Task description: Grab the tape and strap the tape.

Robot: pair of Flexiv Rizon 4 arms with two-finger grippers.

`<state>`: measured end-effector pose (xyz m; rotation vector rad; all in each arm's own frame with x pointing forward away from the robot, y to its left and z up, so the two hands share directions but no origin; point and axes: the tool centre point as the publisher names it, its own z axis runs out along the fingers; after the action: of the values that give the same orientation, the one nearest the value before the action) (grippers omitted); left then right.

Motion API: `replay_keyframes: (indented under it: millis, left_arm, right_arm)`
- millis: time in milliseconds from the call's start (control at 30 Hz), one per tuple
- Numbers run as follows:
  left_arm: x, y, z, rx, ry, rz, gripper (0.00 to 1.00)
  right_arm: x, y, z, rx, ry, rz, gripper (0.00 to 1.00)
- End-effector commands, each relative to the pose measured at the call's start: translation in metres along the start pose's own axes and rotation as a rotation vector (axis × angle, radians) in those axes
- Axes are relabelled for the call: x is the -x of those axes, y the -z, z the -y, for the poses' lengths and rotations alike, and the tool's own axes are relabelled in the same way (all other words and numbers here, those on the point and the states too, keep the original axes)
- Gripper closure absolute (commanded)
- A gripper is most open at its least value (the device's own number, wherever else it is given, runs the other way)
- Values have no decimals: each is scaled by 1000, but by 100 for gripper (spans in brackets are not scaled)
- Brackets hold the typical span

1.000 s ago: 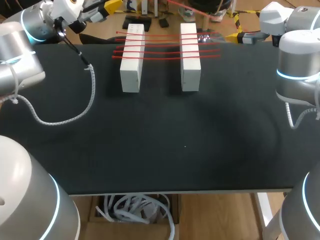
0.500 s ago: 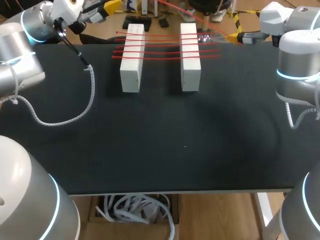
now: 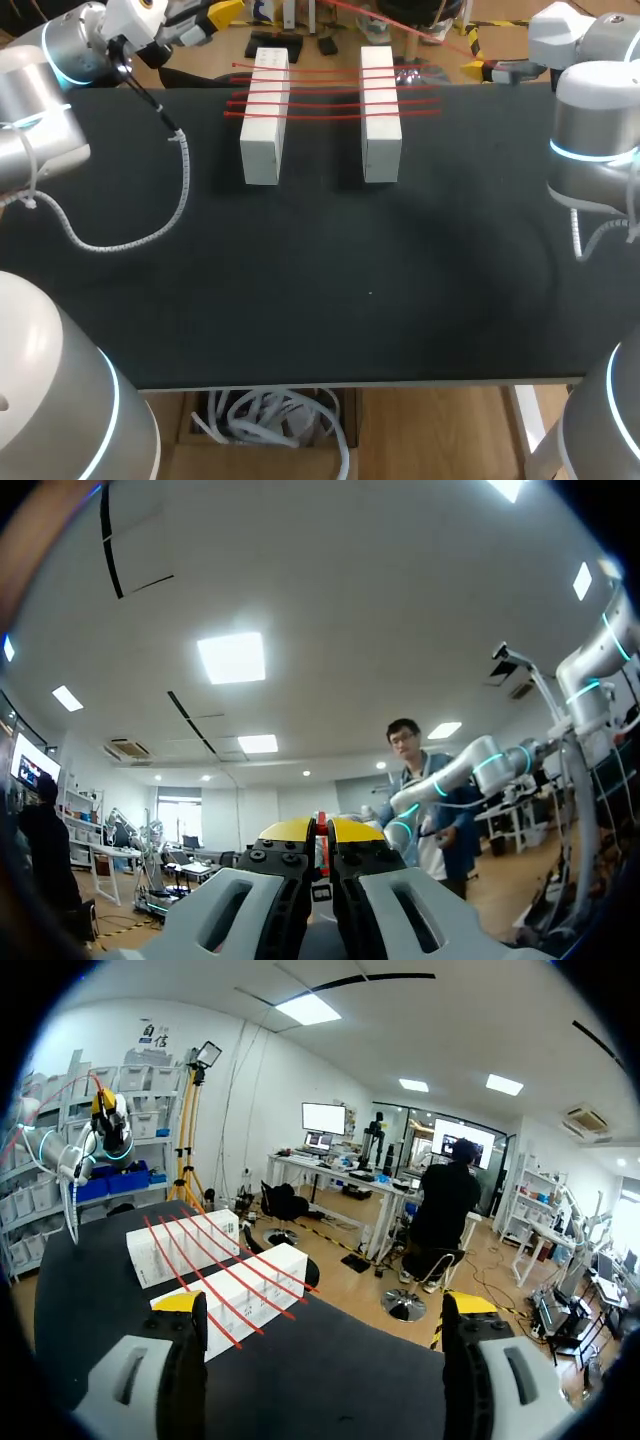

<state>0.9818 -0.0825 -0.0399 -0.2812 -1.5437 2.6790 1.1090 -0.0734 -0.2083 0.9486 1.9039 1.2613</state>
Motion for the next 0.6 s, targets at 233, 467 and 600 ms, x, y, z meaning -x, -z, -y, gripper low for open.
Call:
replay_keyframes:
  millis: [233, 467, 600]
  left_arm:
    - [1, 1, -1, -2, 1, -3, 100]
    - [1, 1, -1, -2, 1, -3, 100]
    - [1, 1, -1, -2, 1, -3, 100]
  right_arm:
    - [-26, 43, 10, 151, -10, 270, 0]
    - [-55, 64, 2, 203, 20, 334, 0]
    - [-72, 71, -2, 210, 30, 330, 0]
